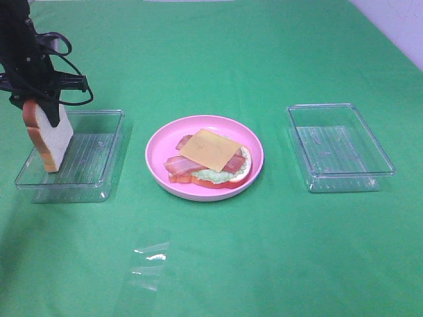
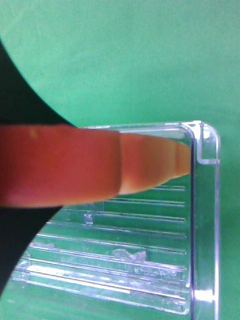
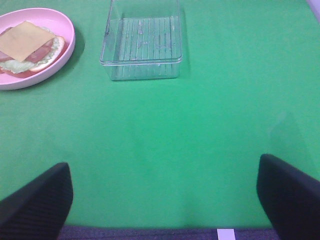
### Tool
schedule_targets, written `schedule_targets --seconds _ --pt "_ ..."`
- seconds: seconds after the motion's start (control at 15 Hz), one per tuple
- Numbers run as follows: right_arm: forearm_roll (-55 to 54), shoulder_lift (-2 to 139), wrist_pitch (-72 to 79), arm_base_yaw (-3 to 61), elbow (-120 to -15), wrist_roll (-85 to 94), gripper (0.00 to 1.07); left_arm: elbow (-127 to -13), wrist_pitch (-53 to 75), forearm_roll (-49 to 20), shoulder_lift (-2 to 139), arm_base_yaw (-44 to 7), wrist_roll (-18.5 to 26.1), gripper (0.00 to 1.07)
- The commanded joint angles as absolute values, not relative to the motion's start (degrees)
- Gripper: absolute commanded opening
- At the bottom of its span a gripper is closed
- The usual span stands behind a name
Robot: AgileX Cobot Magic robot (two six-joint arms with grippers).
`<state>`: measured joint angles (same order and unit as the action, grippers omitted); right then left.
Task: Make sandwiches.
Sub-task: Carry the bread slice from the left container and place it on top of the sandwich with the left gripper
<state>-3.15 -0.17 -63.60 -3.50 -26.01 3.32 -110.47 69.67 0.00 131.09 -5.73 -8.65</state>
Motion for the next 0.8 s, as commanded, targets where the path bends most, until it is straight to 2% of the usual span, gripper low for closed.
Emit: schedule_targets --seconds 0.07,0.27,0.4,0.53,0.6,0.8 --pt "-3.27 -1.95 -63.48 -3.5 -25.95 3.09 0.96 -110.7 75.52 -1.38 129.55 -5.79 -9.11 0.0" --pt "-3.27 -1.95 -63.48 -3.5 -25.95 3.09 0.96 -110.75 75.52 -5.04 125.76 -5.79 -9.0 0.0" --pt "-3.27 -1.95 -63.48 -3.5 -25.95 3.09 0.96 -110.75 75.46 -9.22 122.5 -5.79 -6.99 0.0" --pt "-3.27 -1.95 -63.48 -3.5 -25.95 3.09 0.96 -110.75 75.46 -16.79 119.12 -5.79 -2.92 0.0" --pt "-3.27 -1.95 -63.48 -3.5 -25.95 3.09 0.96 -110.75 75.4 -22.8 117.46 -5.9 1.78 0.0" --pt "-3.27 -1.95 -63.48 -3.5 -25.95 3.09 0.96 -110.75 75.4 -39.19 118.37 -6.13 11.52 0.0"
